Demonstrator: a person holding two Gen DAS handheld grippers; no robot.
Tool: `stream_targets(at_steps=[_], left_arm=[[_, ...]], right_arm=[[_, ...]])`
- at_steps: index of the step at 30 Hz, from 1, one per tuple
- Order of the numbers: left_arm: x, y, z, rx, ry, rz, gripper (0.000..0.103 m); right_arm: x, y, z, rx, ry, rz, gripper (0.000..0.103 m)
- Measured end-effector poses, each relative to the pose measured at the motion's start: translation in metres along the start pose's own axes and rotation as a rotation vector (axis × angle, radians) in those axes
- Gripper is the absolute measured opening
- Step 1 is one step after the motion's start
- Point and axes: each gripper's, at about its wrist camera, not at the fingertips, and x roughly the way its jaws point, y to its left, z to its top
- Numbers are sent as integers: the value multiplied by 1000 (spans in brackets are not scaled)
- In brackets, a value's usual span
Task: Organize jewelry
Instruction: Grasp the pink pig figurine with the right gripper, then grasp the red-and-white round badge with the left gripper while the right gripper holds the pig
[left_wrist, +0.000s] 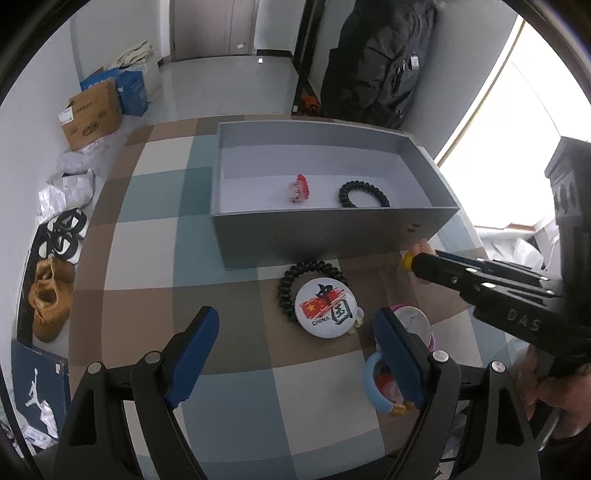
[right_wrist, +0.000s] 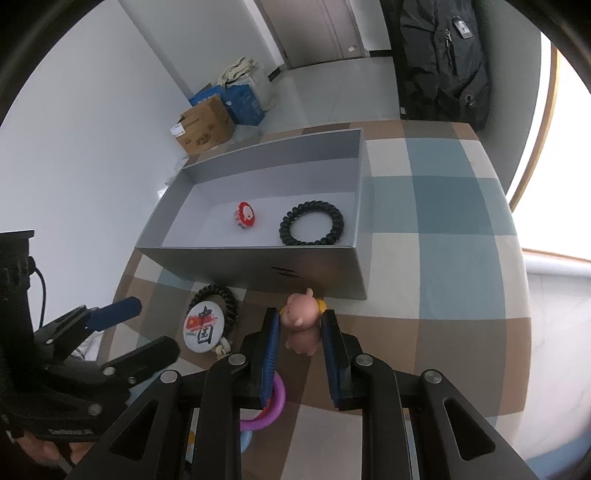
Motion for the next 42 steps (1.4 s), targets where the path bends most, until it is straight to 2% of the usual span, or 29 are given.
stream_targets(at_steps=[2, 8, 11, 13, 15, 19, 25, 27, 28, 29, 30, 35, 38, 42], left_arm=[[5, -2, 1, 12, 21, 24, 83], [12, -12, 4, 38, 32, 24, 82], [15, -19, 2, 76, 47, 57, 69], [18, -22, 0, 89, 58, 89, 66], [21, -21, -1, 87, 73, 93, 59], [20, -16, -1, 54, 85, 46, 50], [16, -11, 1, 17, 66, 3, 43], [13, -8, 2, 4, 56, -9, 32], [12, -6, 3, -5, 61, -25, 32], [13, -4, 2, -16, 68, -39, 27], [16, -4, 2, -25, 81, -45, 16], [16, 0, 1, -53, 82, -64, 13], [13, 2, 2, -65, 75, -78, 6], [10, 9, 3, -105, 57, -113, 4]], right_arm=[[-3, -3, 0, 6, -5, 5, 22], [-10, -8, -2, 20, -17, 15, 22], [-12, -9, -2, 22, -19, 21, 22], [-13, -10, -3, 24, -21, 22, 22], [-14, -11, -3, 28, -22, 26, 22], [-17, -11, -2, 31, -31, 29, 22], [-16, -11, -2, 34, -27, 30, 22], [-16, -10, -2, 34, -26, 31, 22], [-16, -10, -2, 32, -26, 31, 22], [-17, -9, -2, 29, -27, 32, 22], [-17, -9, -2, 27, -27, 32, 22], [-16, -8, -3, 27, -23, 30, 20], [-16, -8, -3, 26, -24, 28, 20], [-15, -7, -3, 24, -19, 29, 20]])
